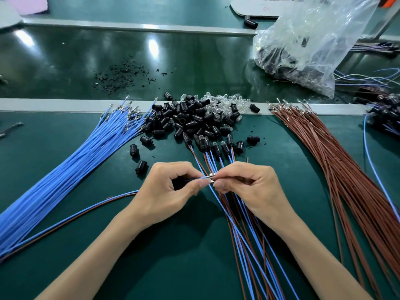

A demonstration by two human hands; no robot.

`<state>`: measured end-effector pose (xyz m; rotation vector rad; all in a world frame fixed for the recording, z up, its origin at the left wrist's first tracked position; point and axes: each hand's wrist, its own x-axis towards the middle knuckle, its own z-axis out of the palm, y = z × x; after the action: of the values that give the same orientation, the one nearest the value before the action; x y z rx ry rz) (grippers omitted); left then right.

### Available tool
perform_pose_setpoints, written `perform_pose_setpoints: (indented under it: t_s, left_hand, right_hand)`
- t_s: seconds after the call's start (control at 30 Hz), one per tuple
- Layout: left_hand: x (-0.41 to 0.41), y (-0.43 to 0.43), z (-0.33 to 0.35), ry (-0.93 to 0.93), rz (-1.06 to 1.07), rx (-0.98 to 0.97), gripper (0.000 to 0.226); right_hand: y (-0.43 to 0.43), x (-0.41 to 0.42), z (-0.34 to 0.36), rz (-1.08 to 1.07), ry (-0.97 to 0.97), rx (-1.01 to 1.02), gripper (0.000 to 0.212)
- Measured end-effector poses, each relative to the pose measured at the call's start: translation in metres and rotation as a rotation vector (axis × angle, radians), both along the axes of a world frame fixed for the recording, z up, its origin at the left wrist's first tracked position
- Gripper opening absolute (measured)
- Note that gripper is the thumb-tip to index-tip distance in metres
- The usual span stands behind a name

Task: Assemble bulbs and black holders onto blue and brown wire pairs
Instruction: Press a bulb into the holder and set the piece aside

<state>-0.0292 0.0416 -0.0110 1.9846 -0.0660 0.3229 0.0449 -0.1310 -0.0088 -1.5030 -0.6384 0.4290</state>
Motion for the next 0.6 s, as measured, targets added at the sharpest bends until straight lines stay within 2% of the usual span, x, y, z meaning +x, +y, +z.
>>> perform_pose_setpoints:
  t_s: [0.27, 0.47, 0.6]
  left_hand:
    - [-0.0007, 0.0, 0.0006, 0.008, -0.01, -0.017, 0.02]
    - [-0.0002, 0.0, -0.0001, 0.017, 0.0, -0.011, 0.019]
    - [0.0002, 0.0002, -0.0005, 0.014, 0.0, -0.011, 0.016]
  right_hand:
    - [0.0006, -0.0016, -0.0012, -0.076, -0.096, -0.031, 0.015]
    - [0.0009, -0.003, -0.0023, -0.028, -0.137, -0.023, 0.017]
    - [0.0006, -0.0023, -0.0053, -0.023, -0.277, -0.036, 0.028]
